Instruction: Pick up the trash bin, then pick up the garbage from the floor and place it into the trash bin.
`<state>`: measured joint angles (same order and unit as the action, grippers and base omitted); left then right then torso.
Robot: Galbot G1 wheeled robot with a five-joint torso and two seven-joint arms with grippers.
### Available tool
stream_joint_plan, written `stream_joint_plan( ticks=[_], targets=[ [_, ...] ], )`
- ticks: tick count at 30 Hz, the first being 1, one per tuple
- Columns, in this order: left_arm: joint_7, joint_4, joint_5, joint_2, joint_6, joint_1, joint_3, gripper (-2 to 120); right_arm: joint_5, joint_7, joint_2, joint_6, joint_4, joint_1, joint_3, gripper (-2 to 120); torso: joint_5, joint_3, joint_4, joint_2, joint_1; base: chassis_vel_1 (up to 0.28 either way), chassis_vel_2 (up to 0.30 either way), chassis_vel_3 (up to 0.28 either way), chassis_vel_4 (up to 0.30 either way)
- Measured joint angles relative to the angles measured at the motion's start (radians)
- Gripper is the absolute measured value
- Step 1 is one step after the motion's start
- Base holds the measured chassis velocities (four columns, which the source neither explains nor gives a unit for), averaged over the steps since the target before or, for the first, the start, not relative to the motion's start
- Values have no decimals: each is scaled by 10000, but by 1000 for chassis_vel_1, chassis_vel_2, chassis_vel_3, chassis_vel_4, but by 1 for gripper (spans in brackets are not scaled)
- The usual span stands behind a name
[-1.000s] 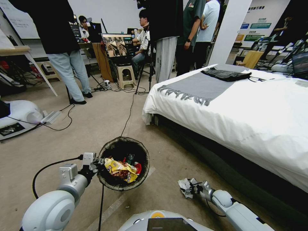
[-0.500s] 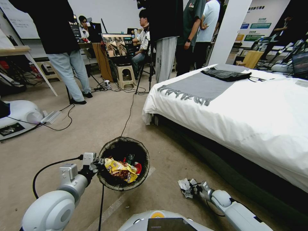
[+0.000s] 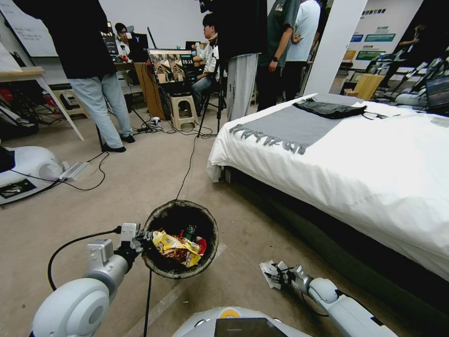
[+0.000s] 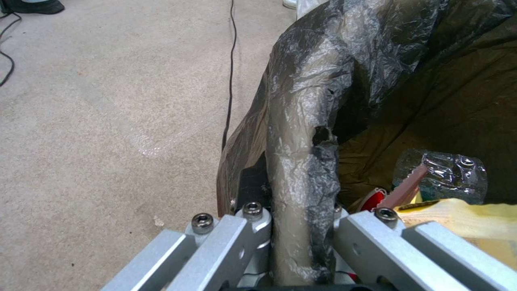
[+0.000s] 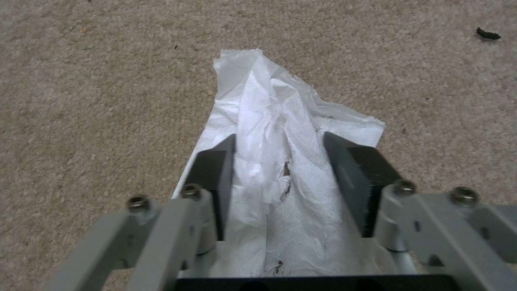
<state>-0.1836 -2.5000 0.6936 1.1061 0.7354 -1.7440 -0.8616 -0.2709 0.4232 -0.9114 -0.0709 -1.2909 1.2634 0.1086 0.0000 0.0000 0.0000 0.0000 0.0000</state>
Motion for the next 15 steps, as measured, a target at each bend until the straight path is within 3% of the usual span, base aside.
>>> stream_joint_plan(
  ticks=[7, 10, 15],
  targets=[
    [2, 0, 0, -4, 0, 14, 7, 2, -28, 1, -14, 8, 33, -39, 0, 16, 0, 0, 0, 0, 0, 0, 0, 0, 0],
    [2, 0, 1, -14, 0, 14, 6, 2, -46, 11, -41, 16, 106, -119, -28, 2, 0, 0, 0, 0, 0, 0, 0, 0, 0],
    [3, 0, 3, -19, 0, 16, 2, 2, -65, 14, -73, 23, 161, -199, -57, 0, 0, 0, 1, 0, 0, 0, 0, 0, 0]
  ],
)
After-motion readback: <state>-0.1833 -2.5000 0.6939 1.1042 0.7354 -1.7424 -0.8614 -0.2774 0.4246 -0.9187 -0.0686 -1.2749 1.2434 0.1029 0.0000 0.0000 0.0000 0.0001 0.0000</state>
